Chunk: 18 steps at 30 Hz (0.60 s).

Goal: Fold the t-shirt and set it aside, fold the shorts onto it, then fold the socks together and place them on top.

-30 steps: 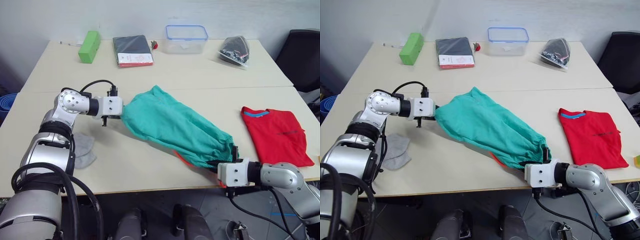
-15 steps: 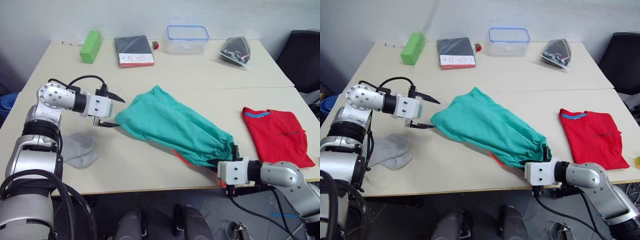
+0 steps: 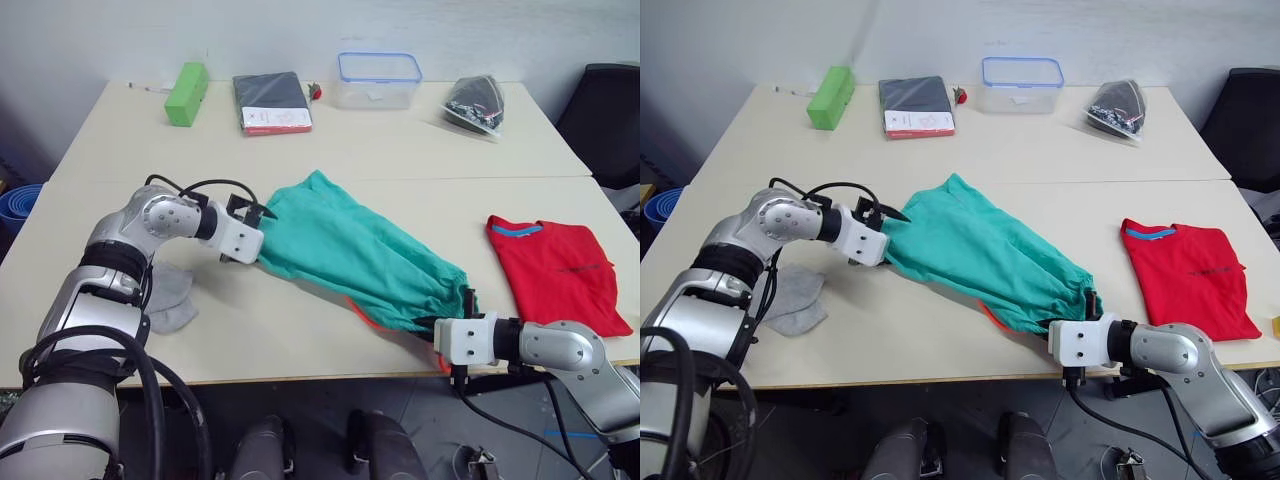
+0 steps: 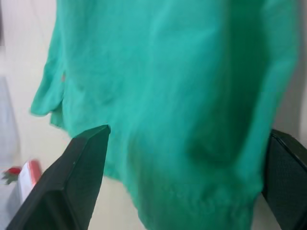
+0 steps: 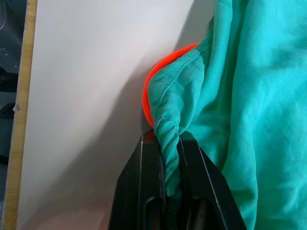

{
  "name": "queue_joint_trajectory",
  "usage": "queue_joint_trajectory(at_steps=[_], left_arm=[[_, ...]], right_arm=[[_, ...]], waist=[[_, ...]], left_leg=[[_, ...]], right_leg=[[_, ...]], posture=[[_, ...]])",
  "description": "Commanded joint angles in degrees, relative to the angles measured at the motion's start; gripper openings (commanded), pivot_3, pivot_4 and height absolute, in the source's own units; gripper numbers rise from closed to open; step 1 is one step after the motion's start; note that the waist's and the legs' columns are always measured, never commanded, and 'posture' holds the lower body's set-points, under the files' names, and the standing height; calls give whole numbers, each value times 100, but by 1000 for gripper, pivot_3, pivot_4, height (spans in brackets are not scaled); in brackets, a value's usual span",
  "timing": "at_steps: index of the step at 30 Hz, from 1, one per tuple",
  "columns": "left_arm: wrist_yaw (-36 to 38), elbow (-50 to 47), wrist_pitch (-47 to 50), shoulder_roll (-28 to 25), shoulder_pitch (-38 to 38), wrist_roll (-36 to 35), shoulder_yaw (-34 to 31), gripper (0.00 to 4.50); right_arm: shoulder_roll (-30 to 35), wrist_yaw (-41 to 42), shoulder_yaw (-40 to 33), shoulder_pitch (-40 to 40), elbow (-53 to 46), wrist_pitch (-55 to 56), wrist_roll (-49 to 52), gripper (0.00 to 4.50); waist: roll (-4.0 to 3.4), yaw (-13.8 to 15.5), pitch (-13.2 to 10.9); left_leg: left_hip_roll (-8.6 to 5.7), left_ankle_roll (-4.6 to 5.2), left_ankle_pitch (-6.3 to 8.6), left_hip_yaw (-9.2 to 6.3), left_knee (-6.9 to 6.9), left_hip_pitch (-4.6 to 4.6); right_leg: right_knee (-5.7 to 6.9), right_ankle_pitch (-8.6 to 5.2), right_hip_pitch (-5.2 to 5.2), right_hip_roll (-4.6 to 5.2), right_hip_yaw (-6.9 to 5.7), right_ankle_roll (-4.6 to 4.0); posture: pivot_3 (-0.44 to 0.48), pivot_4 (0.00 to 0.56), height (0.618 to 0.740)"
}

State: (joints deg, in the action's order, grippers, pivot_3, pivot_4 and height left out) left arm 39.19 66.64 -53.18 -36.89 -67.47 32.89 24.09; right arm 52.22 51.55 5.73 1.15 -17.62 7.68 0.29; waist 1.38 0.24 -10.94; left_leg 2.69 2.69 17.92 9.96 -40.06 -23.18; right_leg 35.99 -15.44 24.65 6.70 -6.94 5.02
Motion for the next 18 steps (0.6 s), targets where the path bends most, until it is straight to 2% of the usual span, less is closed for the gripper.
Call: queue_joint_trajectory(at_steps=[1, 2, 5, 16, 17, 18], left_arm=[[-681, 376, 176, 72, -172, 432, 282, 4480], [-716, 449, 184, 100, -195, 440, 308, 4480], [-638, 600, 130, 154, -206, 408, 341, 3860], [-133, 654, 14, 113, -66, -2, 92, 359], [-59, 643, -7, 92, -43, -44, 60, 71], [21, 624, -40, 67, -16, -91, 28, 27]], right_arm=[[-40, -2, -194, -12, -212, 21, 114, 0], [-45, -1, -213, -32, -232, 47, 140, 0], [-58, -5, -255, -68, -294, 135, 207, 0], [-17, 169, -276, -79, -275, 437, 307, 0], [-21, 198, -263, -63, -259, 474, 309, 0], [-20, 236, -250, -49, -238, 521, 317, 0]], waist=[[0, -13, 0], [0, -13, 0], [-1, -17, 1], [-1, -28, 0], [-1, -32, 0], [-1, -34, 0]], left_leg=[[1, 0, 0, 0, 0, 1], [2, -1, -1, 0, 0, 1], [2, -1, -1, 2, 0, 3], [2, -2, -1, 2, 0, 2], [2, -2, -1, 2, 0, 1], [2, -2, -1, 2, 0, 1]], right_leg=[[2, 0, 1, 0, 0, 0], [2, 0, 1, 0, -1, 0], [3, 0, 0, 0, -1, -1], [2, -1, 1, 0, -2, -1], [2, -1, 2, 0, -2, -1], [2, -1, 2, 0, -2, -1]], posture=[[0, 150, 740], [0, 150, 740], [0, 150, 740], [0, 150, 740], [0, 150, 740], [0, 150, 740]])
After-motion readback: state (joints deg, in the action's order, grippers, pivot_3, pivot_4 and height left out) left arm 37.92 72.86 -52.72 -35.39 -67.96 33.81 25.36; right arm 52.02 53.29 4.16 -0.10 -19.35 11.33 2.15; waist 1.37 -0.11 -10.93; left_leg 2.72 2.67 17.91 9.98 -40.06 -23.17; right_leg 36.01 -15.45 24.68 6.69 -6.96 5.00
